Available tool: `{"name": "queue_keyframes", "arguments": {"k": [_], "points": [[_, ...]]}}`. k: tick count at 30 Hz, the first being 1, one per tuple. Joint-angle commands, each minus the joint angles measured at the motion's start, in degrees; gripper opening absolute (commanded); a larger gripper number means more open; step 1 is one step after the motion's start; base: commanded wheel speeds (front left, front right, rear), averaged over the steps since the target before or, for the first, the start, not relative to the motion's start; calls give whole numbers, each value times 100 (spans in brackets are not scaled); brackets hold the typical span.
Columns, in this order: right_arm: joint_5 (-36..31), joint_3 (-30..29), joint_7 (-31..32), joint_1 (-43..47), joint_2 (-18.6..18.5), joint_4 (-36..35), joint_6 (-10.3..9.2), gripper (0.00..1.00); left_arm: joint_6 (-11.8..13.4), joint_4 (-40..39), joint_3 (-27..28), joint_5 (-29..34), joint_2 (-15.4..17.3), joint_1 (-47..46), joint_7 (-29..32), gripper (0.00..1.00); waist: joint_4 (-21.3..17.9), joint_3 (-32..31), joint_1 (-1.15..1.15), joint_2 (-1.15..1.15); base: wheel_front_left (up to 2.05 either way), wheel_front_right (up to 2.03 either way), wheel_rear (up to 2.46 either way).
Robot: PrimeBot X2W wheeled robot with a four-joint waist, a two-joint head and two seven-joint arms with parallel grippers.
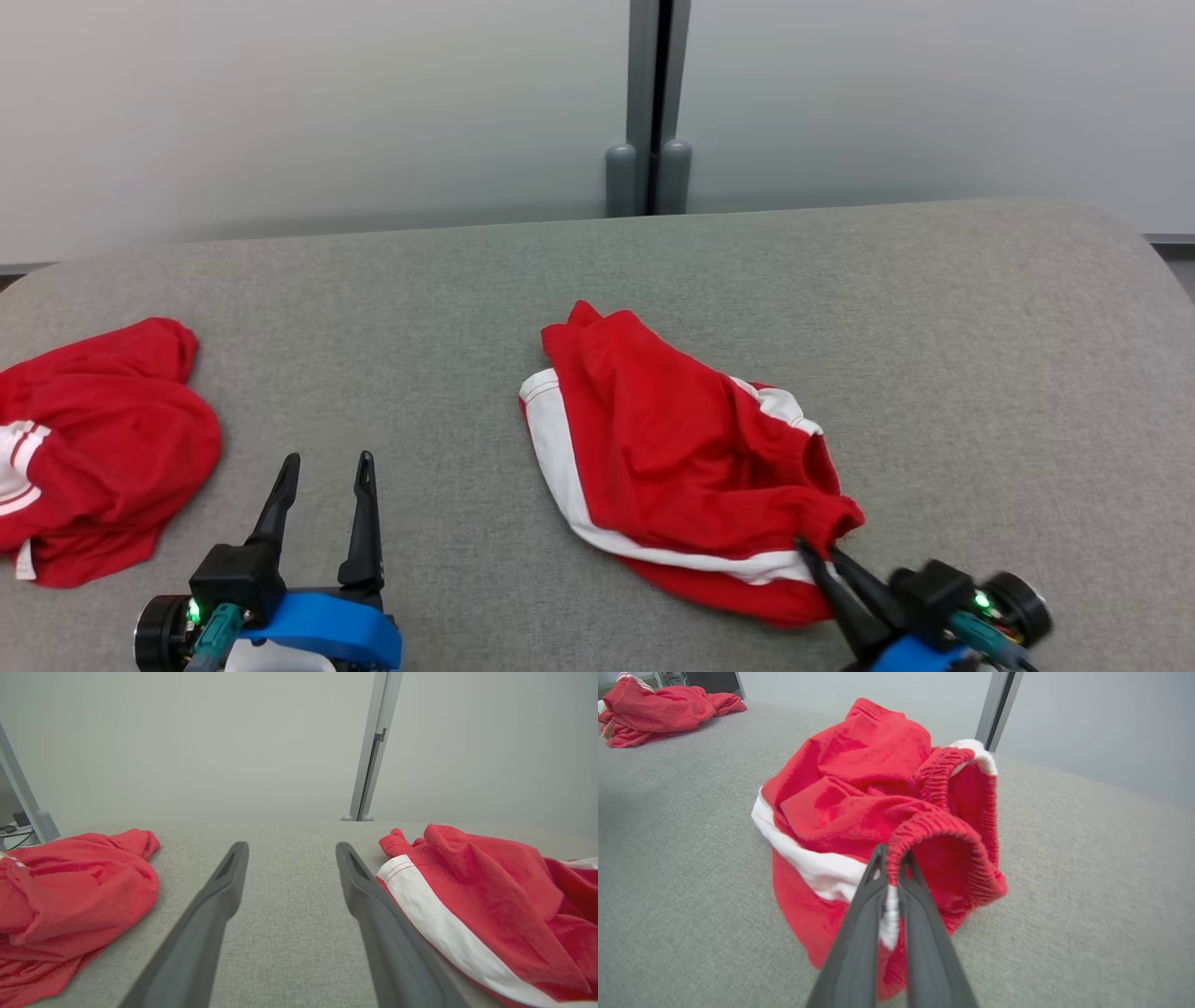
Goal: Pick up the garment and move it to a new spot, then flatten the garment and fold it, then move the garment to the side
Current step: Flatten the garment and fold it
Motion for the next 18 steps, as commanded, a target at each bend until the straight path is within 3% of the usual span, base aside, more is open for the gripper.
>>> {"name": "queue_keyframes", "arguments": {"k": [1,9,10,11,12,18], "points": [[-45,-299,-15,348,-74,-241,2,0,8,1,-1,-20,-4,-83,-15,100,-81,-35,0,0,0,0,0],[-174,-1209,-17,1088,-30,-391,2,0,9,13,9,11,-6,-39,-15,100,-215,-66,0,0,0,0,0],[-132,-1276,-16,1125,21,-357,2,16,8,19,18,11,-5,-17,-15,100,-230,-75,0,0,0,0,0],[-63,-1359,-17,1132,89,-390,2,78,6,28,18,9,-5,5,-15,100,-244,-82,0,0,0,0,0],[-32,-1439,-17,1130,152,-442,2,100,4,36,17,6,-5,14,-15,100,-255,-89,0,0,0,0,0],[1,-1926,-18,1125,370,-1435,3,100,-10,75,36,20,-5,45,-15,100,-323,-135,0,0,0,0,0]]}}
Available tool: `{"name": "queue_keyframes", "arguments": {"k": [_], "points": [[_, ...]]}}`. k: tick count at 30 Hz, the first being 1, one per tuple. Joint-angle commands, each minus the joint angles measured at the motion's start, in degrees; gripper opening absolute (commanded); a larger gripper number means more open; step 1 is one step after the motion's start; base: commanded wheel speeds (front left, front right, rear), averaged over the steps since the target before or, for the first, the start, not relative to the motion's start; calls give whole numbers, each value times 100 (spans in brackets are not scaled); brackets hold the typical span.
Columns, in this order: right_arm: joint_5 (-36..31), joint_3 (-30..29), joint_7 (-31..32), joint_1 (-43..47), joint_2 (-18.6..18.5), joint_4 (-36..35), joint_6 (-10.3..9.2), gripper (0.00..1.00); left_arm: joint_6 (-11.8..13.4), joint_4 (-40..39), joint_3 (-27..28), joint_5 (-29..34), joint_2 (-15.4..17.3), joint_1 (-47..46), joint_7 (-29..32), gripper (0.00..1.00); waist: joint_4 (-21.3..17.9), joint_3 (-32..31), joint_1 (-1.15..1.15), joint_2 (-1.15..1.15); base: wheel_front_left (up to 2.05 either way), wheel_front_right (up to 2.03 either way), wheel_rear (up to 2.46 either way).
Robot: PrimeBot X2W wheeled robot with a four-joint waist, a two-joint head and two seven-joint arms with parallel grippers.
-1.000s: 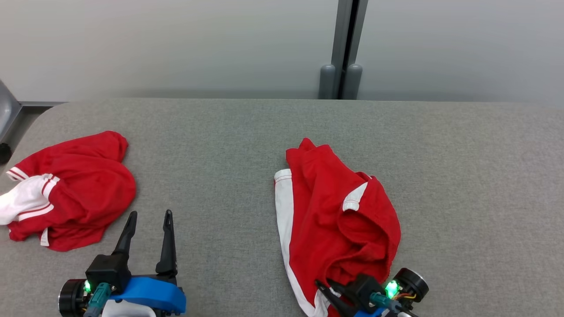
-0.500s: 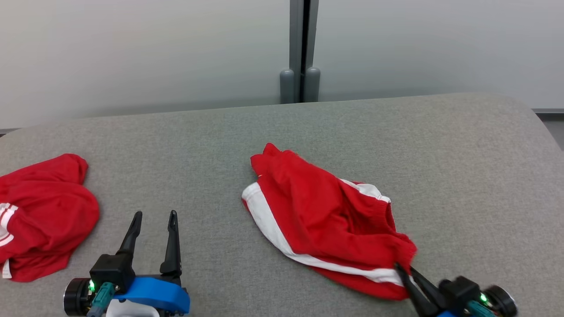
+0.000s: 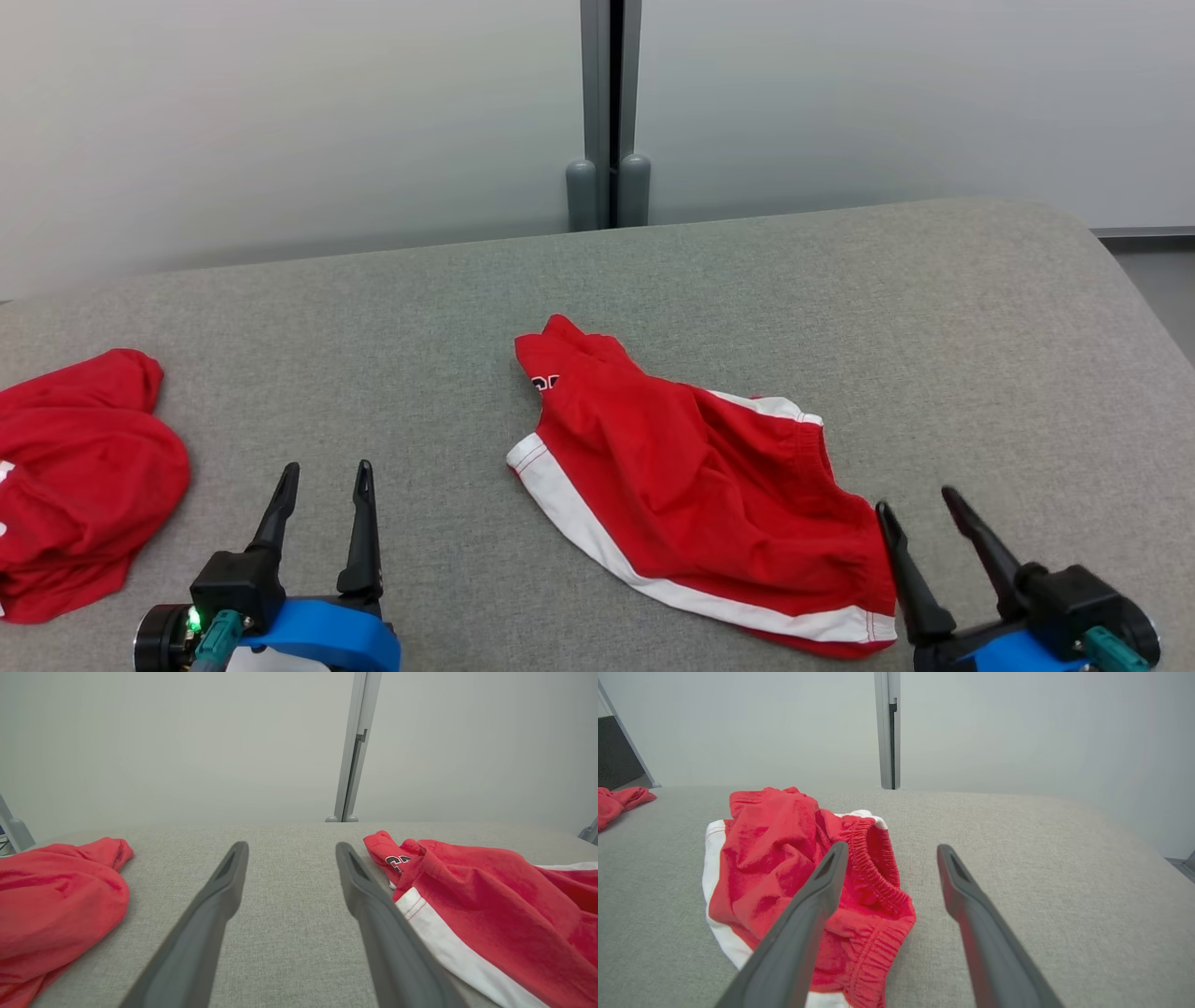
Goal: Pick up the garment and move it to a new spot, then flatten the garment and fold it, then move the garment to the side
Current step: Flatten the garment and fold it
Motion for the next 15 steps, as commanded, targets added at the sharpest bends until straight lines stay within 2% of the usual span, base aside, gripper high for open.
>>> {"name": "queue_keyframes", "arguments": {"k": [1,5,9,15], "points": [[1,-113,-16,21,92,-336,2,100,-12,11,29,17,-6,10,-15,100,-6,-7,0,0,0,0,0],[-25,-228,-16,4,278,-915,3,100,-21,3,30,66,-7,-18,-15,100,6,2,0,0,0,0,0],[-74,-208,-17,6,426,-1182,3,100,-28,-8,32,94,-6,-41,-15,100,46,25,0,0,0,0,0],[-294,1,-17,122,624,-1097,2,100,-41,17,34,138,-4,-89,-15,100,163,89,0,0,0,0,0]]}}
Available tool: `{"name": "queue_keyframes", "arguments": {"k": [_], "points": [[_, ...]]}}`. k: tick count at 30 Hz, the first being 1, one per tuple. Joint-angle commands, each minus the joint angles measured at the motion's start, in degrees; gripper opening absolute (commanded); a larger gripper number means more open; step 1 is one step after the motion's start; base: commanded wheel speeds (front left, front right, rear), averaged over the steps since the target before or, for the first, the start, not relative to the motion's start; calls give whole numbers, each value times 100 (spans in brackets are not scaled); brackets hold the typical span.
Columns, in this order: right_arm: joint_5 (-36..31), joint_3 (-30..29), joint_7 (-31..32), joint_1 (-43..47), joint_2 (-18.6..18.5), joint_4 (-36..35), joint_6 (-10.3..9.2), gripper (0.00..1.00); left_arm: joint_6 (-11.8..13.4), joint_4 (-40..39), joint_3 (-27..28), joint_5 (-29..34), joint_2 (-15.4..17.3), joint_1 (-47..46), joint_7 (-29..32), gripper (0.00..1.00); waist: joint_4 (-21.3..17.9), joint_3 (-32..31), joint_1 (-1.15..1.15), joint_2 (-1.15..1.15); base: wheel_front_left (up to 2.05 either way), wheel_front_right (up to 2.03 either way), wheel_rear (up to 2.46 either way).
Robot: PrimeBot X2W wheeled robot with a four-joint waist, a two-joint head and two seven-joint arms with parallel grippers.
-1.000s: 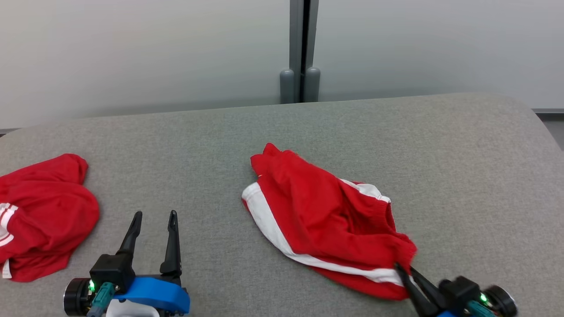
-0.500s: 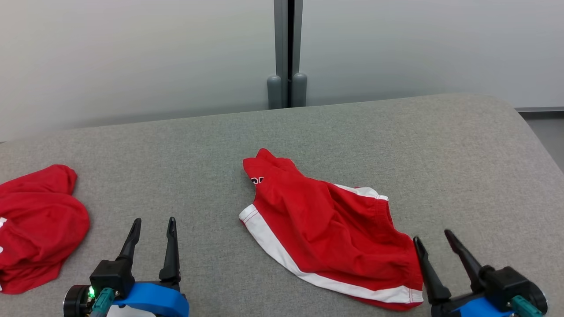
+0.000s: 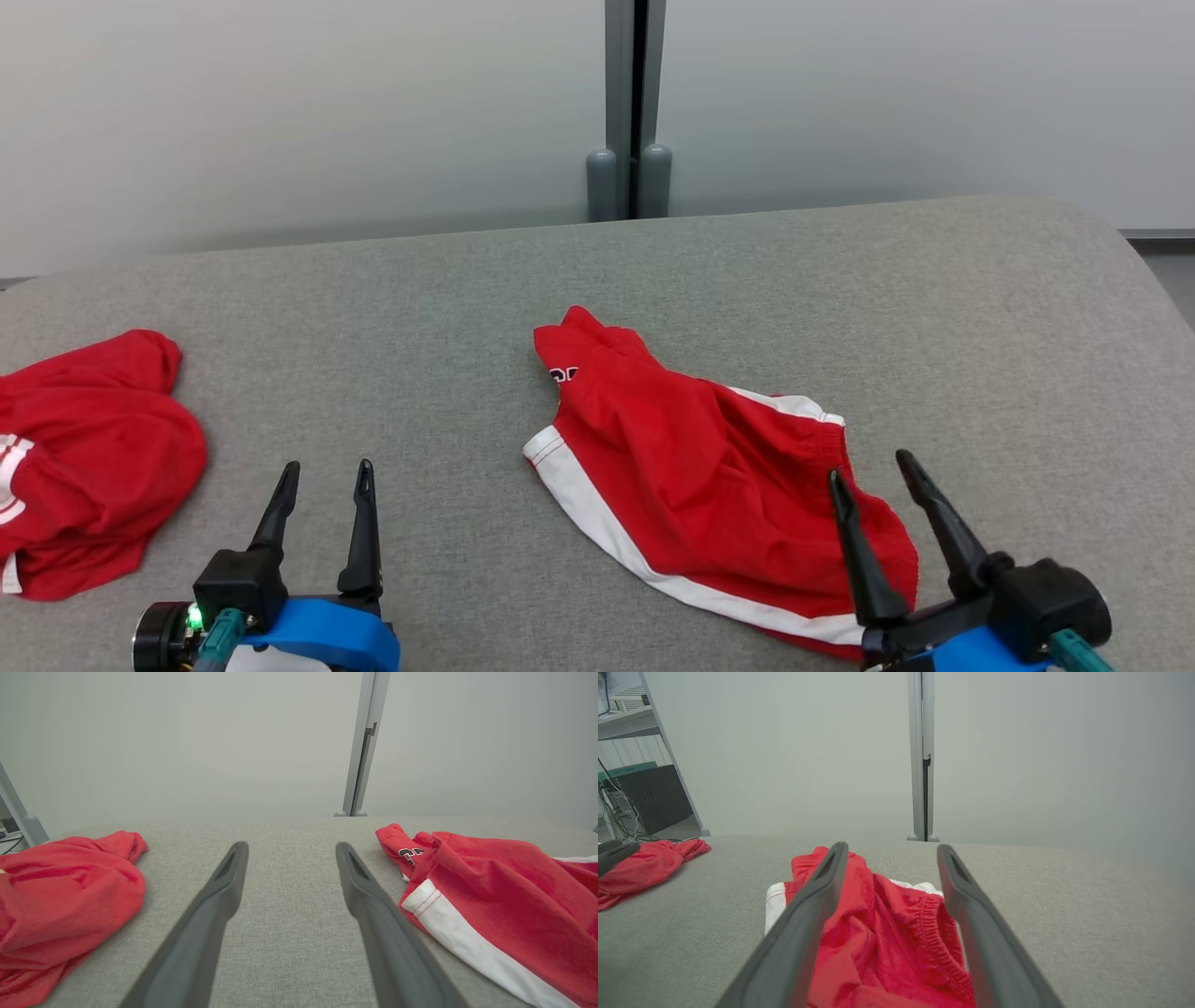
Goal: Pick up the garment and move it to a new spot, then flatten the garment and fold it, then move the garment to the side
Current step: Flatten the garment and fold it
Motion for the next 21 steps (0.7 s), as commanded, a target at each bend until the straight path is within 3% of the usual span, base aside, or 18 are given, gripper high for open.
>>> {"name": "queue_keyframes", "arguments": {"k": [1,11,21], "points": [[-64,21,-18,101,34,77,2,100,-36,14,31,38,-3,-83,-15,100,36,19,0,0,0,0,0],[-148,31,-19,-159,79,190,1,100,-51,163,-227,177,66,-493,-15,100,20,174,0,0,0,0,0],[-192,76,-18,-380,80,134,1,100,-36,1197,-2052,-304,592,-1763,-15,100,-405,434,0,0,0,0,0]]}}
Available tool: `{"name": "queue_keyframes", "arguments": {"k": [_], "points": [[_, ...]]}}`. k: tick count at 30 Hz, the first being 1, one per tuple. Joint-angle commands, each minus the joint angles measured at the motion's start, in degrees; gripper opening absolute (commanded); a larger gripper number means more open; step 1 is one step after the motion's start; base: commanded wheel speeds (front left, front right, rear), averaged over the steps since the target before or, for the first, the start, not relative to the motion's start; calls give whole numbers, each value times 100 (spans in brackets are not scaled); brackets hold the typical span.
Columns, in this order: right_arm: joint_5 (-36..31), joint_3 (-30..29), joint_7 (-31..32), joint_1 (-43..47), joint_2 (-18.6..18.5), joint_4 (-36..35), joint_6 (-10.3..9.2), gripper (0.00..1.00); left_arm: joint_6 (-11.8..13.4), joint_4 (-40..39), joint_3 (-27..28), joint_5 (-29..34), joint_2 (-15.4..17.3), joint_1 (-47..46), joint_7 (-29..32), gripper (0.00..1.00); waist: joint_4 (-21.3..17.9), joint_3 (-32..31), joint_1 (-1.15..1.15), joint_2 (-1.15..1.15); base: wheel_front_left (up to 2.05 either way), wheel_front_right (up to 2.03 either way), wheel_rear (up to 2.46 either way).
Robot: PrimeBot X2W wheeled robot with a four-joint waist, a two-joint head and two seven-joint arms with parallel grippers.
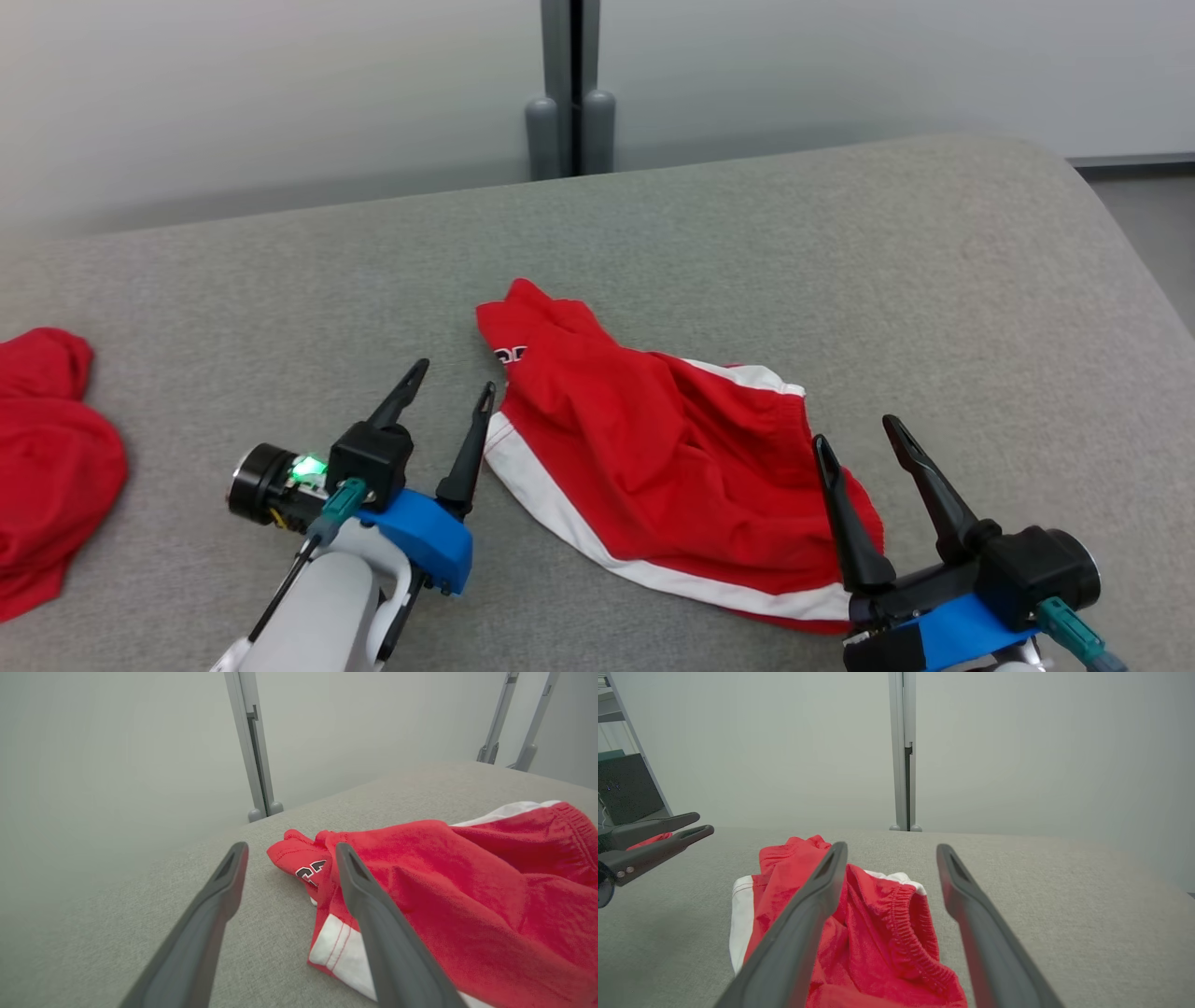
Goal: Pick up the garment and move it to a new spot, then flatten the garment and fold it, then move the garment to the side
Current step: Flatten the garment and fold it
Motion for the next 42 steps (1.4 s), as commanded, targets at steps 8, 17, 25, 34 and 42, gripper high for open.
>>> {"name": "queue_keyframes", "arguments": {"k": [8,17,25,34,42], "points": [[108,11,-17,-157,-1,-21,2,100,-3,1225,-1156,-742,298,-777,131,100,-378,225,-1,-1,0,0,0],[142,-33,-17,-245,-1,-28,1,100,-4,2124,-1857,-1367,216,-1095,399,100,-533,382,-1,-1,0,0,0],[159,-89,-17,-153,-1,-21,2,100,-4,2441,-2030,-1812,194,-1194,149,0,-401,252,-1,-1,0,0,0],[112,-219,-17,83,-2,-11,2,100,297,1709,-1316,-2118,298,-492,-15,0,123,-63,-1,-1,0,0,0],[110,-387,-17,220,-2,39,2,100,800,424,-441,-2107,447,1014,-18,0,517,-214,-1,-1,0,0,0]]}}
